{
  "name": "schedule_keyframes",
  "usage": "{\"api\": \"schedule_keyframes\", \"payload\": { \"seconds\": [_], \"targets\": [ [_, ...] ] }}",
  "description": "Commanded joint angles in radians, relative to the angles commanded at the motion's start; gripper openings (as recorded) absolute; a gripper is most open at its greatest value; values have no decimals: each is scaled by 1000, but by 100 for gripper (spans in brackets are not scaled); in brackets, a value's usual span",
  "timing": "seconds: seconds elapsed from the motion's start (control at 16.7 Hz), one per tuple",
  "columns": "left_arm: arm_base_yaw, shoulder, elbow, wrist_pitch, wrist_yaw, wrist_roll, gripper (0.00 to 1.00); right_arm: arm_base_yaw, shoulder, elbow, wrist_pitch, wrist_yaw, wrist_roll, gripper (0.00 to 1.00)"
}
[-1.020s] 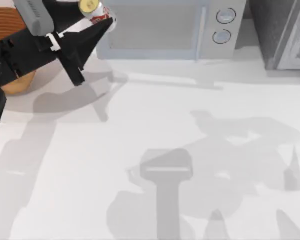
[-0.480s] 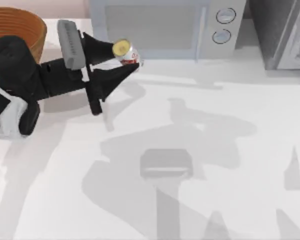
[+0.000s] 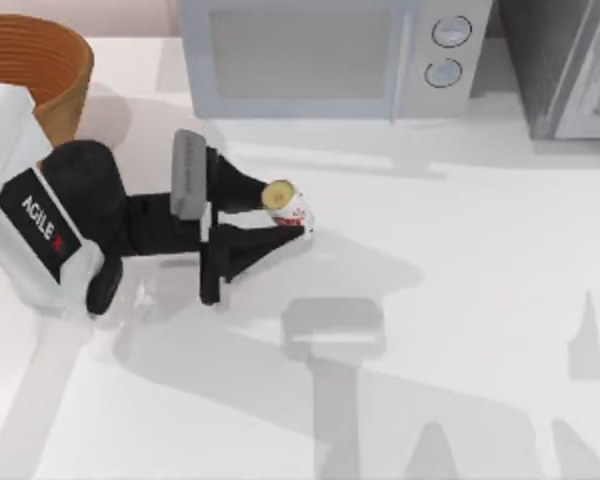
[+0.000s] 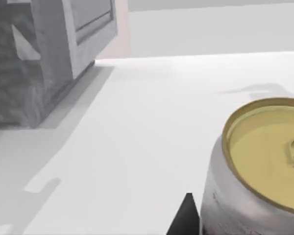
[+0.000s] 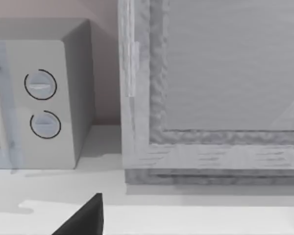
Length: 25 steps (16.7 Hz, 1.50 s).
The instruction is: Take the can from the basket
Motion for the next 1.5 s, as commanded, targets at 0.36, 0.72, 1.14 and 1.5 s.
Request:
{"api": "schedule_keyframes", "payload": {
  "seconds": [0.36,0.72,1.14,1.5],
  "targets": [
    [-15,81,7,5,50,3,0,0,0,0,0,0,0,100],
    [-15,81,7,5,50,3,15,0,0,0,0,0,0,100],
    [-15,81,7,5,50,3,68,0,0,0,0,0,0,100],
    [-15,81,7,5,50,3,100,0,0,0,0,0,0,100]
  ]
}}
